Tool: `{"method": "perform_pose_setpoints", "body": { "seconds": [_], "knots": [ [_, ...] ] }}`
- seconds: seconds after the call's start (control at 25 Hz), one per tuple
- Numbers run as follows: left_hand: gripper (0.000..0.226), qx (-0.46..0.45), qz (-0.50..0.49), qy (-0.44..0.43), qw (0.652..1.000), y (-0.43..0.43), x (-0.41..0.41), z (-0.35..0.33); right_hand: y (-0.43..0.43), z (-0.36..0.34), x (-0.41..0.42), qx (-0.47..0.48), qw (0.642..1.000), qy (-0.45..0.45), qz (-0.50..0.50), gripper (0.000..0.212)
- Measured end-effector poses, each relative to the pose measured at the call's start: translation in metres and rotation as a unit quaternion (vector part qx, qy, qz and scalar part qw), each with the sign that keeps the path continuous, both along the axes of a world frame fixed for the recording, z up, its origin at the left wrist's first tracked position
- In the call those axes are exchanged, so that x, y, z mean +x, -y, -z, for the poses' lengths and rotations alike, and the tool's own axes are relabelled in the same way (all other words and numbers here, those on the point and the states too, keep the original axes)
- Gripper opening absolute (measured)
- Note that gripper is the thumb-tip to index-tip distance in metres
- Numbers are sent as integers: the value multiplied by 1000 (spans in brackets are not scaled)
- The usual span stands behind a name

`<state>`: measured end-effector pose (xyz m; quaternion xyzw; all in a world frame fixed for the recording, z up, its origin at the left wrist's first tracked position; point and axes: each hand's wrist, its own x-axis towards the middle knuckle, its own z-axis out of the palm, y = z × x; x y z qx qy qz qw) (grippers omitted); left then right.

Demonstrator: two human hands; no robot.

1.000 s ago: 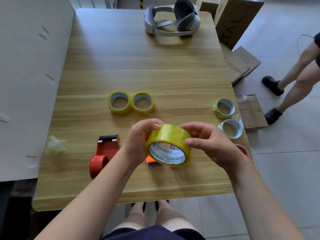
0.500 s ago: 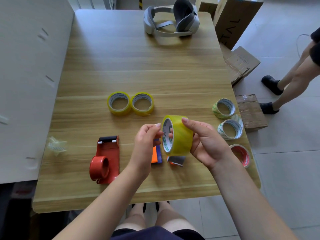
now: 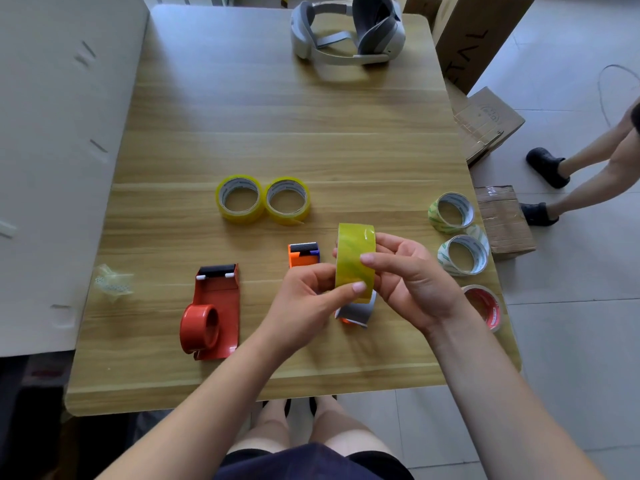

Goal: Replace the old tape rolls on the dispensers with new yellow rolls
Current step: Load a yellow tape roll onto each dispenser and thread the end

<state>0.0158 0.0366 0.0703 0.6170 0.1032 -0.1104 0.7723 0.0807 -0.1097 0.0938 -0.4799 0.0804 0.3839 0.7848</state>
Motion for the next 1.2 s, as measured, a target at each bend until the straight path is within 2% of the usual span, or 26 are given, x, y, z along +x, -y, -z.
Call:
{"method": "perform_pose_setpoints", "body": {
  "seconds": [0.12, 0.28, 0.4, 0.48, 0.68, 0.8, 0.88, 1.0, 1.2],
  "knots": [
    [20, -29, 5, -15, 999, -3, -8, -4, 1, -2, -4, -6, 999, 18, -43, 38],
    [26, -32, -11, -16, 999, -9, -10, -7, 2, -2, -5, -6, 996, 21, -82, 46],
    [22, -32, -10, -14, 999, -13, -12, -6, 2, 0, -7, -42, 994, 40, -94, 46],
    [22, -38, -12, -18, 999, -14, -13, -7, 2, -1, -8, -66, 992, 53, -97, 48],
    [19, -33, -8, -19, 999, -14, -20, -4, 2, -2, -10, -140, 987, 54, -57, 31],
    [19, -10, 9, 5, 1000, -14, -23, 1, 3, -4, -6, -169, 982, 77, -17, 57],
    [23, 15, 23, 11, 1000, -15, -24, 4, 3, -8, -5, -162, 983, 82, -25, 52],
    [44, 71, 37, 22, 997, -16, -24, 9, 0, -12, -6, -165, 980, 101, -49, 40],
    [26, 117, 59, 58, 990, -20, -25, 0, 2, -14, -7, -168, 979, 109, -48, 30]
  ]
}}
